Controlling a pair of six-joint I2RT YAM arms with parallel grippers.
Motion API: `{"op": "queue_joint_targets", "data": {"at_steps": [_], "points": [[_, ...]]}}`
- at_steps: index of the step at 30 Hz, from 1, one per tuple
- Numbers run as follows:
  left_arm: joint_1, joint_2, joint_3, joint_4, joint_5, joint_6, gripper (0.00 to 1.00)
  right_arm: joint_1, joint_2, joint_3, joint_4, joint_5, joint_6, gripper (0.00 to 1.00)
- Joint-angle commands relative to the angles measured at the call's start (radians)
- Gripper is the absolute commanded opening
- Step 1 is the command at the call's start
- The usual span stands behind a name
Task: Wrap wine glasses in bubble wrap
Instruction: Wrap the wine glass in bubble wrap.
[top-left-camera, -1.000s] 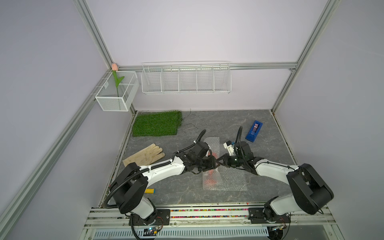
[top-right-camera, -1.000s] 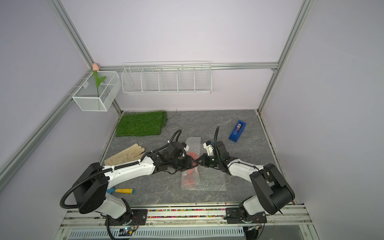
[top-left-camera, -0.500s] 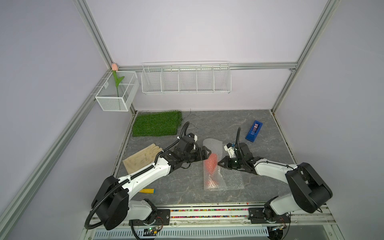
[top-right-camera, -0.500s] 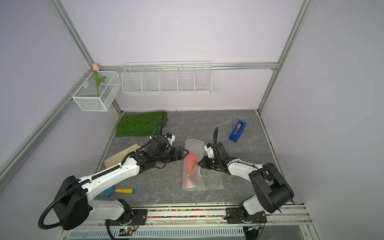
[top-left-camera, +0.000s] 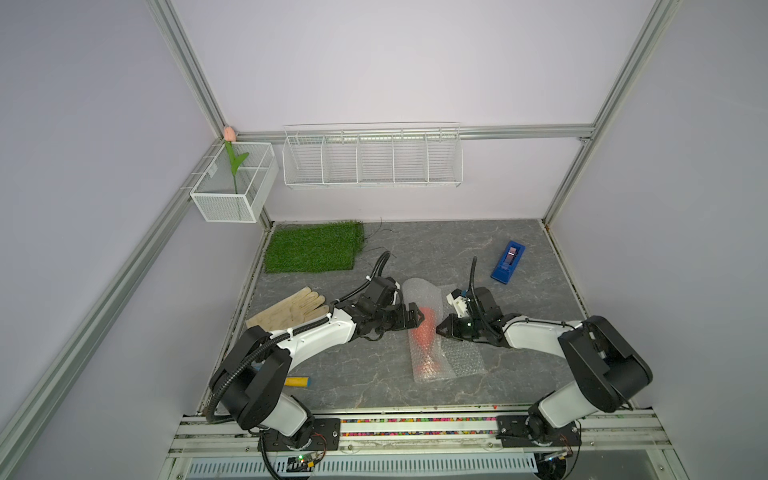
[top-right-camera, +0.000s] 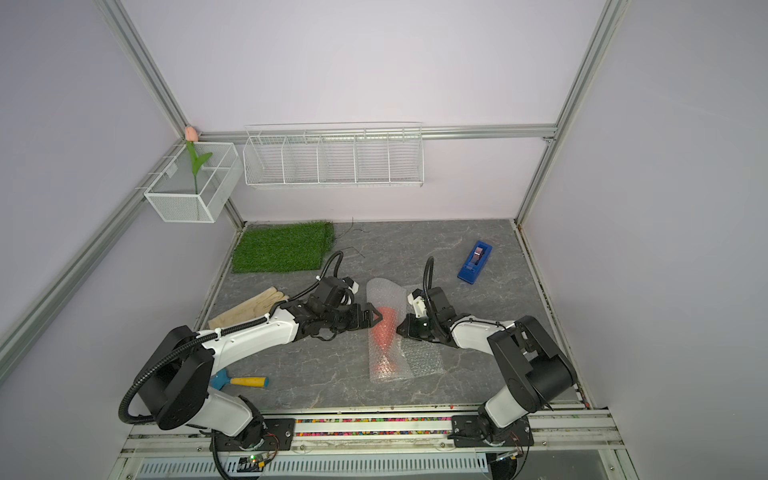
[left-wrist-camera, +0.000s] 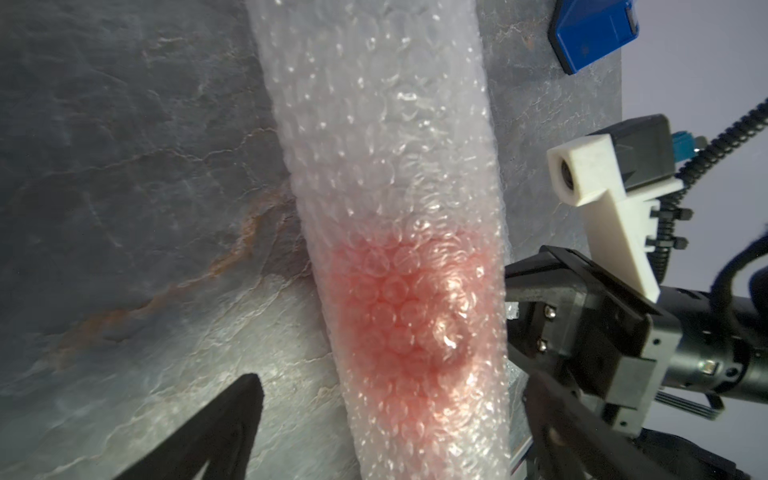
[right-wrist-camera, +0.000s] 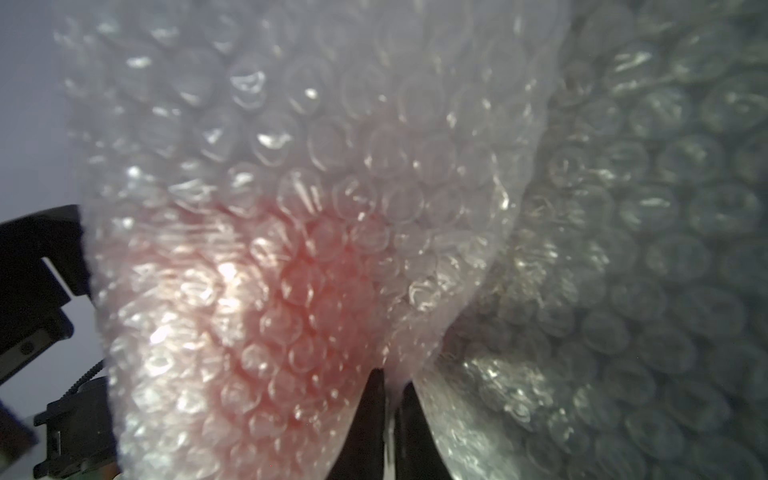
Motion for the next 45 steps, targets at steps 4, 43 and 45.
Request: {"op": "queue_joint_targets", "data": {"at_steps": [4,43,45], "points": [[0.005,0.051,-0.013,0.118,0.076,-0.021,1.0,0.016,0.031,0.025,0.023,0.01,-0.005,0.16],[0.016,0.118,-0.053,0.208,0.005,-0.108,1.0,0.122,0.076,0.072,-0.083,0.161,-0.028,0.34],[0.016,0.121,-0.041,0.18,-0.011,-0.1,0.97,0.124,0.077,0.073,-0.082,0.16,-0.028,0.34]]}}
